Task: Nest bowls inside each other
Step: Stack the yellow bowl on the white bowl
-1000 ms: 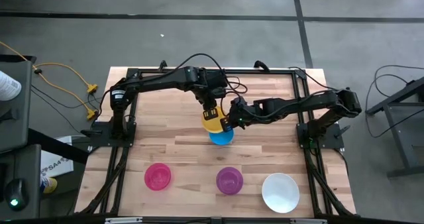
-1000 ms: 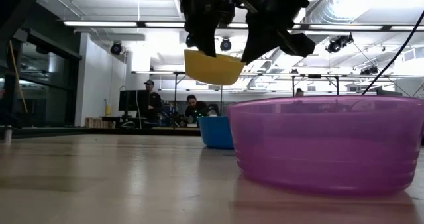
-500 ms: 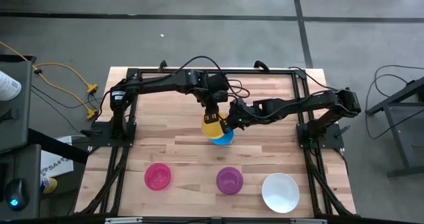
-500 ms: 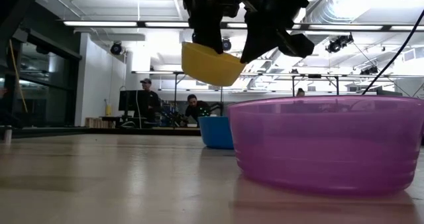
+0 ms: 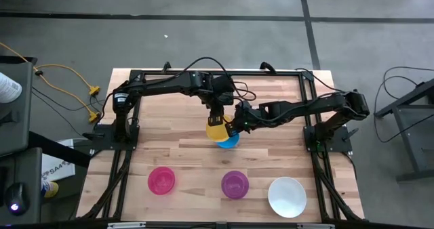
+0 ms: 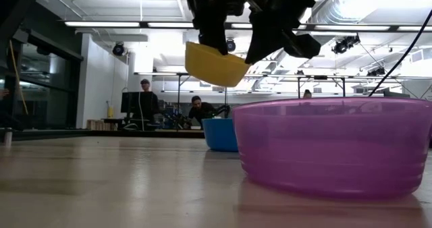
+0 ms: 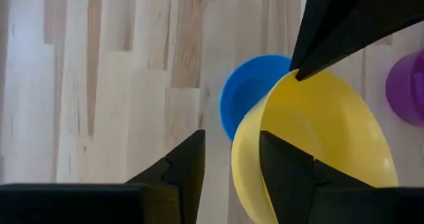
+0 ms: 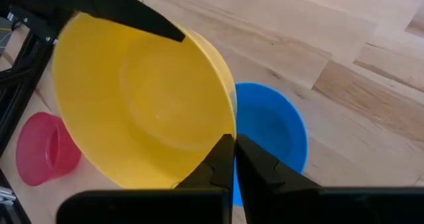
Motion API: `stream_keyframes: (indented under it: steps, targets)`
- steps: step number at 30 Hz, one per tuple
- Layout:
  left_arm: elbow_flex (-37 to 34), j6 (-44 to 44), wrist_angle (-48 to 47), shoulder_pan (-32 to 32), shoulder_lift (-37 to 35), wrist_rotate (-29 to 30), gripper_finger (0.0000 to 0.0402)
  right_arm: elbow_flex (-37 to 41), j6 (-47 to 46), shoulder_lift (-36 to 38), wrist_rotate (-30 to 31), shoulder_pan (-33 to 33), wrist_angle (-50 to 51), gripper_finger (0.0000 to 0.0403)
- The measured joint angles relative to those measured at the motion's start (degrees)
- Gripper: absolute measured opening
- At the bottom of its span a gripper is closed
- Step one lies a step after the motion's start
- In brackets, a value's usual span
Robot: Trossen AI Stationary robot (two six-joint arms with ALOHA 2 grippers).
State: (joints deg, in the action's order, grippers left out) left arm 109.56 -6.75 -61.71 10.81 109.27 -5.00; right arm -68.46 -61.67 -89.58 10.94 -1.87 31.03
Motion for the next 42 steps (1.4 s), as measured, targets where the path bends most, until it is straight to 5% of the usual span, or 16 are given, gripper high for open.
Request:
stream_keyframes:
  steps: [26, 42]
  targets:
    - [0.0, -7.15, 3.94, 0.02, 0.0, -3.3, 0.0136, 0.02, 1.53, 0.0, -0.66, -0.02, 0.0, 0.0003]
    - [0.0, -11.07, -0.44, 0.02, -0.05, 7.95, 0.0136, 0.04, 1.88, 0.0, -2.52, -0.02, 0.09, 0.0003]
